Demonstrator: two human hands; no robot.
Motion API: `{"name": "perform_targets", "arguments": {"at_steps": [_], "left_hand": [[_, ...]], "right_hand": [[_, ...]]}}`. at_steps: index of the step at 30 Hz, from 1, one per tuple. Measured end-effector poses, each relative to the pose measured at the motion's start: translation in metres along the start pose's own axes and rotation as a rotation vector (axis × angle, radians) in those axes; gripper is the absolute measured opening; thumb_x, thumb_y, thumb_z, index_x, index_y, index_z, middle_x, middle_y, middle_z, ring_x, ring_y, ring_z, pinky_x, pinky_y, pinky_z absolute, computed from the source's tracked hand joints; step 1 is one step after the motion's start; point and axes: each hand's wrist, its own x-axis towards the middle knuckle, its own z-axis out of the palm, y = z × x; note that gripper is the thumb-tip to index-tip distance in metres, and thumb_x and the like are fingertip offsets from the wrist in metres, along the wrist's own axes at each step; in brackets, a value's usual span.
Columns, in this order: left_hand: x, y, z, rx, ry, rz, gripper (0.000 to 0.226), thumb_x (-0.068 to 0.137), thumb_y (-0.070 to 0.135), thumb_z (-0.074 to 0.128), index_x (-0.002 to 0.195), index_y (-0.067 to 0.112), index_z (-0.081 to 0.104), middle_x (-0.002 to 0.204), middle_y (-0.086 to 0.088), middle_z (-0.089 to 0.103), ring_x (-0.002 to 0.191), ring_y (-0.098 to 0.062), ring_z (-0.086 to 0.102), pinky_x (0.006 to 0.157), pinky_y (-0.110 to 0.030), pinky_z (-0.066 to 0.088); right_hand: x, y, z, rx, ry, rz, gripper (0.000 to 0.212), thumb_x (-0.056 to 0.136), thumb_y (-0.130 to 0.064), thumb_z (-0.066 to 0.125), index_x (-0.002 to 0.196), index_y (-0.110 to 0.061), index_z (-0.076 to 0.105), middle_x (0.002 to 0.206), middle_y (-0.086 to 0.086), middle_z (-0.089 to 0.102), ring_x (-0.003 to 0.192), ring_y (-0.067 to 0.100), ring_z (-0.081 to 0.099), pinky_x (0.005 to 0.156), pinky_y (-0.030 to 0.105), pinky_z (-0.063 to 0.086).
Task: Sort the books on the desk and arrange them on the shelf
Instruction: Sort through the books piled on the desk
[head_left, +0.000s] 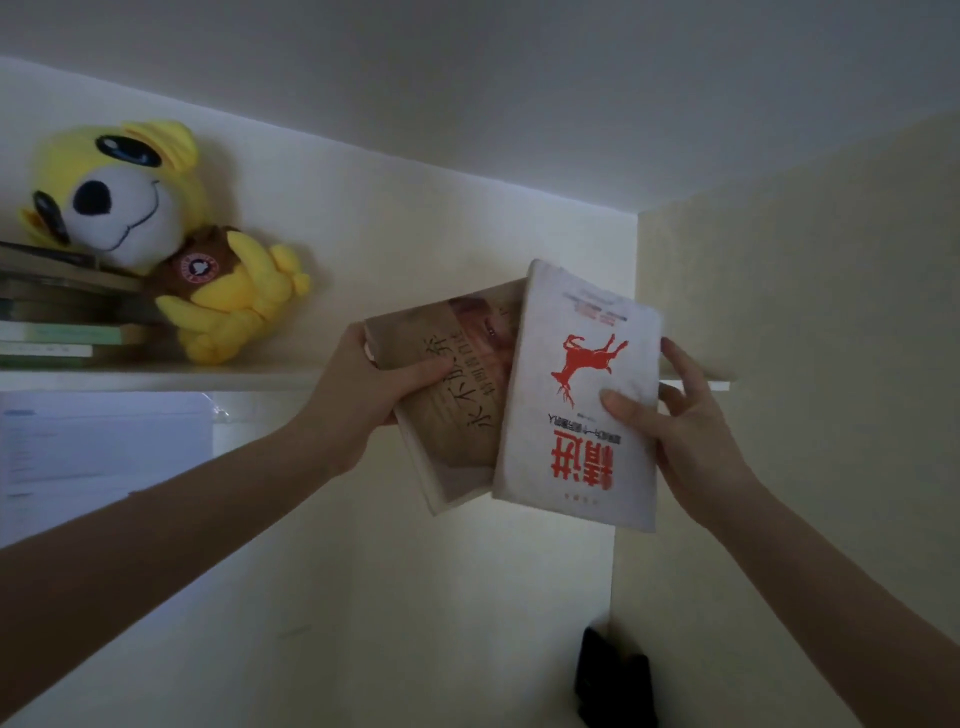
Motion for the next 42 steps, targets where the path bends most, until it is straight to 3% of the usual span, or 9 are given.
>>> {"name": "perform_targets", "arguments": {"at_steps": [4, 8, 13, 20, 24, 30, 34, 39, 42], "left_hand": [[-0.024, -0.021, 0.006, 0.091, -0.078, 0.136, 0.076, 0.074, -0.002, 0.075, 0.130, 0.030, 0.034, 0.103, 0.006, 0.059, 0.080, 0.000, 0.066, 0.058, -0.015, 0.053], [-0.041, -0.051, 0.013, 0.116, -0.145, 0.169, 0.076, 0.074, -0.009, 0.072, 0.128, 0.030, 0.036, 0.103, 0.011, 0.058, 0.083, 0.005, 0.065, 0.064, -0.016, 0.054], [-0.051, -0.097, 0.024, 0.184, -0.197, 0.117, 0.069, 0.076, -0.004, 0.073, 0.122, 0.034, 0.038, 0.102, 0.006, 0.058, 0.085, 0.000, 0.066, 0.066, -0.022, 0.057], [-0.069, -0.178, 0.035, 0.252, -0.253, -0.051, 0.067, 0.075, -0.001, 0.076, 0.121, 0.031, 0.040, 0.094, 0.005, 0.063, 0.077, -0.006, 0.067, 0.060, -0.024, 0.057], [-0.079, -0.235, 0.038, 0.267, -0.277, -0.196, 0.061, 0.074, -0.001, 0.076, 0.118, 0.026, 0.042, 0.094, 0.002, 0.062, 0.076, -0.008, 0.067, 0.059, -0.029, 0.058], [-0.104, -0.317, 0.037, 0.242, -0.307, -0.393, 0.057, 0.076, -0.004, 0.073, 0.118, 0.017, 0.042, 0.097, -0.001, 0.062, 0.081, -0.014, 0.067, 0.057, -0.032, 0.059], [-0.122, -0.368, 0.030, 0.239, -0.306, -0.477, 0.055, 0.077, -0.004, 0.073, 0.117, 0.019, 0.043, 0.099, 0.002, 0.060, 0.083, -0.014, 0.067, 0.063, -0.040, 0.060], [-0.138, -0.420, 0.022, 0.259, -0.317, -0.538, 0.055, 0.077, -0.003, 0.073, 0.116, 0.020, 0.042, 0.102, 0.002, 0.059, 0.083, -0.010, 0.067, 0.065, -0.043, 0.060], [-0.148, -0.443, 0.017, 0.265, -0.311, -0.563, 0.055, 0.077, -0.005, 0.071, 0.117, 0.019, 0.041, 0.103, 0.001, 0.058, 0.085, -0.012, 0.067, 0.065, -0.042, 0.060]], "right_hand": [[-0.025, 0.011, -0.008, -0.153, 0.087, 0.034, 0.106, 0.061, -0.030, 0.081, 0.150, -0.036, 0.024, 0.123, -0.004, 0.059, 0.082, 0.021, 0.074, 0.065, 0.043, 0.061], [-0.043, 0.040, -0.023, -0.212, 0.126, 0.097, 0.103, 0.061, -0.032, 0.080, 0.149, -0.034, 0.028, 0.124, -0.005, 0.060, 0.082, 0.020, 0.074, 0.070, 0.048, 0.061], [-0.061, 0.077, -0.044, -0.235, 0.150, 0.171, 0.096, 0.072, -0.022, 0.080, 0.150, -0.034, 0.025, 0.119, -0.010, 0.058, 0.081, 0.013, 0.073, 0.059, 0.034, 0.060], [-0.091, 0.142, -0.073, -0.254, 0.196, 0.296, 0.096, 0.073, -0.018, 0.081, 0.147, -0.038, 0.025, 0.117, -0.010, 0.055, 0.080, 0.013, 0.073, 0.055, 0.032, 0.058], [-0.108, 0.188, -0.089, -0.253, 0.204, 0.397, 0.091, 0.075, -0.015, 0.081, 0.146, -0.036, 0.028, 0.118, -0.006, 0.057, 0.083, 0.023, 0.073, 0.061, 0.044, 0.061], [-0.134, 0.267, -0.107, -0.267, 0.233, 0.552, 0.079, 0.078, -0.008, 0.077, 0.139, -0.035, 0.035, 0.110, -0.007, 0.058, 0.079, 0.021, 0.072, 0.058, 0.038, 0.060], [-0.154, 0.322, -0.116, -0.297, 0.224, 0.645, 0.094, 0.078, -0.015, 0.079, 0.150, -0.035, 0.022, 0.125, 0.004, 0.058, 0.086, 0.026, 0.072, 0.066, 0.047, 0.061], [-0.171, 0.366, -0.118, -0.340, 0.201, 0.691, 0.091, 0.082, -0.012, 0.074, 0.151, -0.032, 0.018, 0.115, -0.006, 0.058, 0.081, 0.010, 0.067, 0.052, 0.021, 0.054], [-0.179, 0.387, -0.119, -0.366, 0.193, 0.724, 0.090, 0.082, -0.013, 0.075, 0.150, -0.034, 0.020, 0.106, -0.015, 0.057, 0.078, 0.009, 0.067, 0.050, 0.019, 0.053]]}}
